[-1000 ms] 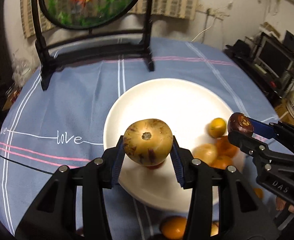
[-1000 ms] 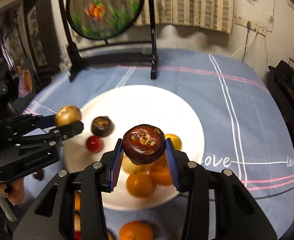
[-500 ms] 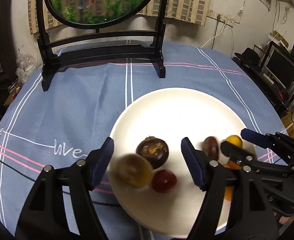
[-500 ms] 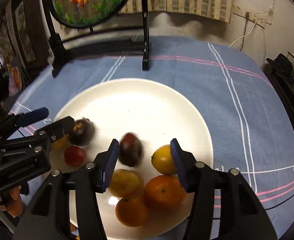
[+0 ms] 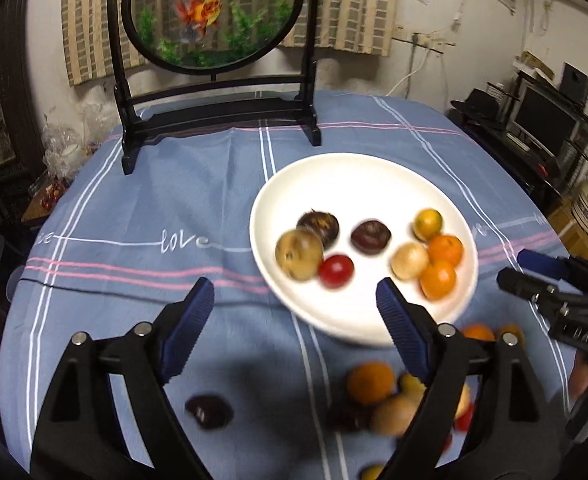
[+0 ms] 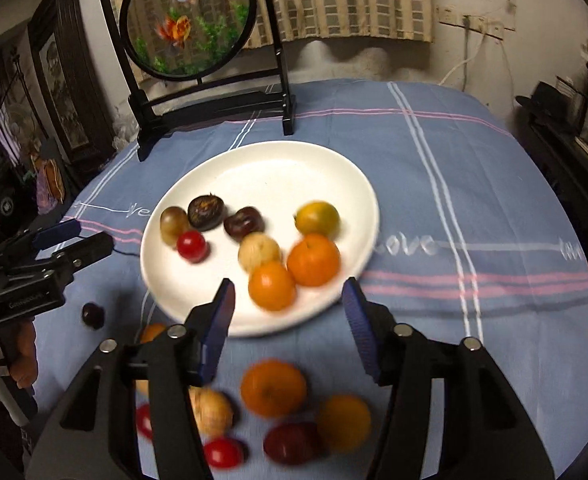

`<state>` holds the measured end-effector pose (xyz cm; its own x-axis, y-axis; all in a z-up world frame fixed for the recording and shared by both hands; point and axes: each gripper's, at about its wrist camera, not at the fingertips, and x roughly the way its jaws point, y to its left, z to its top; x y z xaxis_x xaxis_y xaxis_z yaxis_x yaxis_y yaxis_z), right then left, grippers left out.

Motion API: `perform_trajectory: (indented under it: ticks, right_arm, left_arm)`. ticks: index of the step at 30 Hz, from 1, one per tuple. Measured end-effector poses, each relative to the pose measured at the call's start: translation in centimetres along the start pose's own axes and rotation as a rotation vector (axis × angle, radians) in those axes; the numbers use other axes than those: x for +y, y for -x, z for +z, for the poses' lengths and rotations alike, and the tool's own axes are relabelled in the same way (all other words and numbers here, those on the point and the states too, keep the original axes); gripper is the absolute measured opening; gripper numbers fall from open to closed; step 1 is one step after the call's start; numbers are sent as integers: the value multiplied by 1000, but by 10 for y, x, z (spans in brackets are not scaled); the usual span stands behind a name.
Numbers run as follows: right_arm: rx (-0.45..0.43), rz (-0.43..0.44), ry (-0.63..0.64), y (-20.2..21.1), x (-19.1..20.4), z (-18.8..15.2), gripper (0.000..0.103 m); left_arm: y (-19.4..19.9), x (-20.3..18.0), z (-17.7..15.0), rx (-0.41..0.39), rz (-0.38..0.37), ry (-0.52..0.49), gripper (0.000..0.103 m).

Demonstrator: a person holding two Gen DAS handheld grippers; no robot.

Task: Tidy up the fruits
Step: 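Grasp the small yellow round fruit with the left gripper while the right gripper grasps a red tomato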

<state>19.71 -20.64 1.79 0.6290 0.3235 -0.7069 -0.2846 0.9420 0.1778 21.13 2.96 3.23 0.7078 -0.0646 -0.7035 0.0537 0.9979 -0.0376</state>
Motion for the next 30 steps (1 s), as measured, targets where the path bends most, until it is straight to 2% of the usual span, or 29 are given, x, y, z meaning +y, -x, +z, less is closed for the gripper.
perform_trajectory:
  ticks: [1,6,10,15,22,30]
  right_arm:
    - [-15,-8,-6,9,-2,-8,66]
    - [-33,5,-56,37,-13,-45,66]
    - [-8,15,-105,44,-19,-74,66]
    - [22,14,-106,45,-15,-98,66]
    - [45,44,-100,44,-10,-117,66]
    - [54,80,-104,40,-8,-120,66]
  left_arm:
    - [8,0,-6,-8,-2,-10,88]
    - [33,4,-41,-11,-6,-6,90]
    - [45,9,-66,5,-6,15,90]
    - [52,2,-91,34,-16,4,90]
    - [50,-25,-117,63,-49,-74,90]
    - [33,-42,-134,123,-67,-129,89]
